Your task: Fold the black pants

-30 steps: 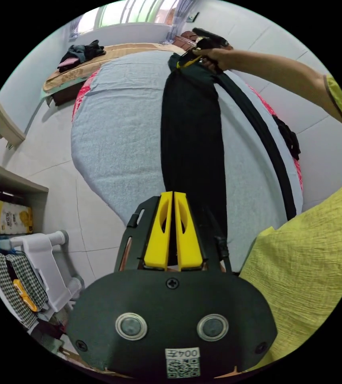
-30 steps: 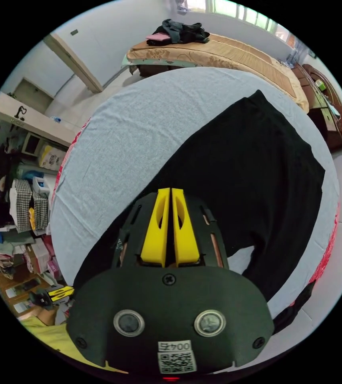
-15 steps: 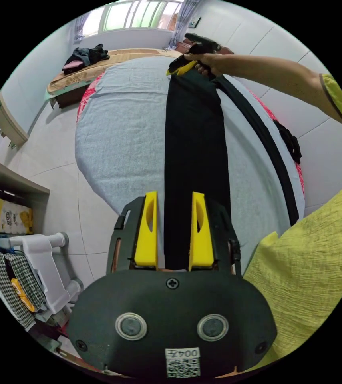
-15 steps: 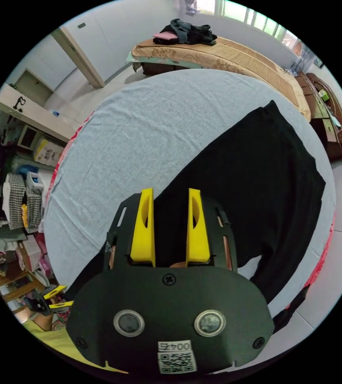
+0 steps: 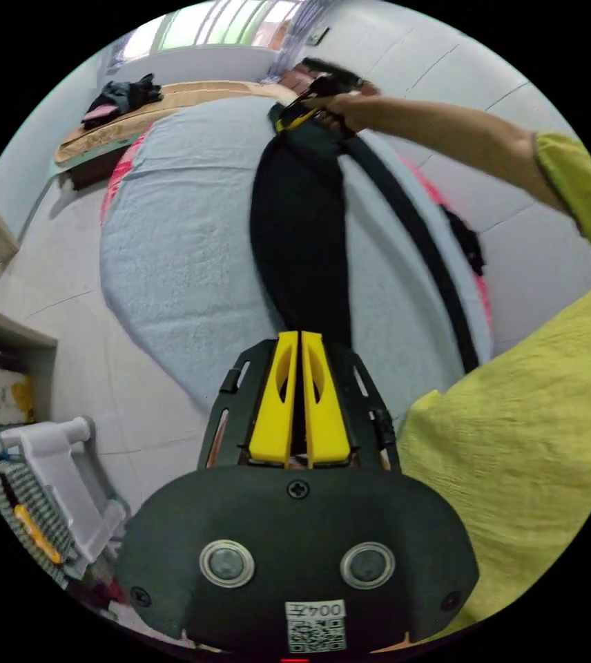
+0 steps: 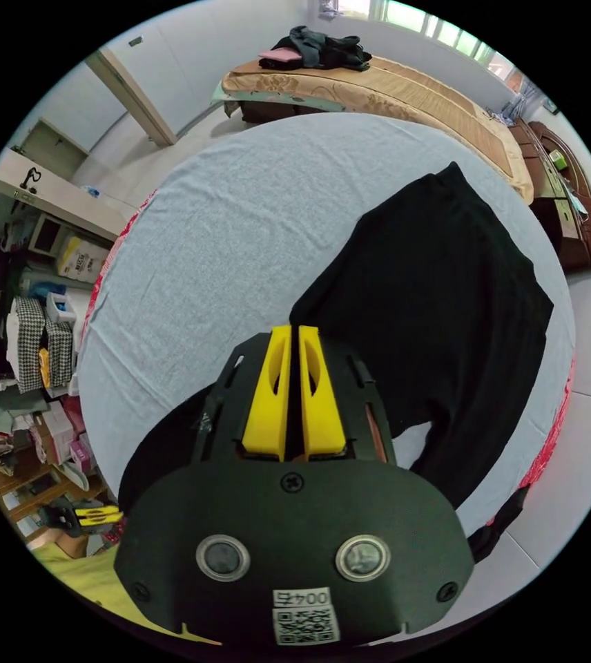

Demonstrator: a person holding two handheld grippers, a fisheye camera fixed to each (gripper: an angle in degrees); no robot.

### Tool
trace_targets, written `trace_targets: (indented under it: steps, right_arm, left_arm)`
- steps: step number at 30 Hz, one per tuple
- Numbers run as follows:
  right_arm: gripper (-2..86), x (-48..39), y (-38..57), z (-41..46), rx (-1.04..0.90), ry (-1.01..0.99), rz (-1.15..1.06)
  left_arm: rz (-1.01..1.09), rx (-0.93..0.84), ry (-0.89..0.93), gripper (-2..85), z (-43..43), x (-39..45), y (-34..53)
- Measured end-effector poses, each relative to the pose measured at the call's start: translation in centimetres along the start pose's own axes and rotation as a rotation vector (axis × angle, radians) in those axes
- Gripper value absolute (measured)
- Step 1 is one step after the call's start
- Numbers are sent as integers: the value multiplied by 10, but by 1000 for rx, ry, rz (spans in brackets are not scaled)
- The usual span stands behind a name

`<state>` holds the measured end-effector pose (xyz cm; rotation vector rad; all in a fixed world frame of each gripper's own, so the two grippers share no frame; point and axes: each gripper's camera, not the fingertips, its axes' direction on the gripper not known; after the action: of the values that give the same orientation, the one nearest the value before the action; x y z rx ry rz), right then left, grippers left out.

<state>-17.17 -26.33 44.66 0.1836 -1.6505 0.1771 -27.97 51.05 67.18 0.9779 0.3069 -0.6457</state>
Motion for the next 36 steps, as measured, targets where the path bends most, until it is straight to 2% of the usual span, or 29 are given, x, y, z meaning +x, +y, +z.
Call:
trace_targets:
  steps: [3,5,12,17,23,28,32,36]
  right_arm:
    - [20,5,14,-36,32,-2,0]
    - [17,14,31,-70,64,21,12]
    - [8,77,104,-177,175,20,102]
    - [5,149,183,-240,211,7,201]
    - [10,213,261,-259,192,-18,291]
    - [44,238,324,-276,197,-106,349]
    - [56,227,418,-335,298,-207,281]
    - [71,195,516,-372,309,-257,231]
  left_arm:
    - [85,83,263,8,-13,3,-2]
    - [149,81,329,7,-12,15,-9]
    - [430,25,465,5,33,104,-30]
    - [470,-69,530,5,108,166,-31]
    - [443,-211,436,9,235,229,-13]
    - [433,-333,221,21,340,262,12]
    - [438,-378,166,46,394,281,38]
    - [449,-398,150,107,424,294,62]
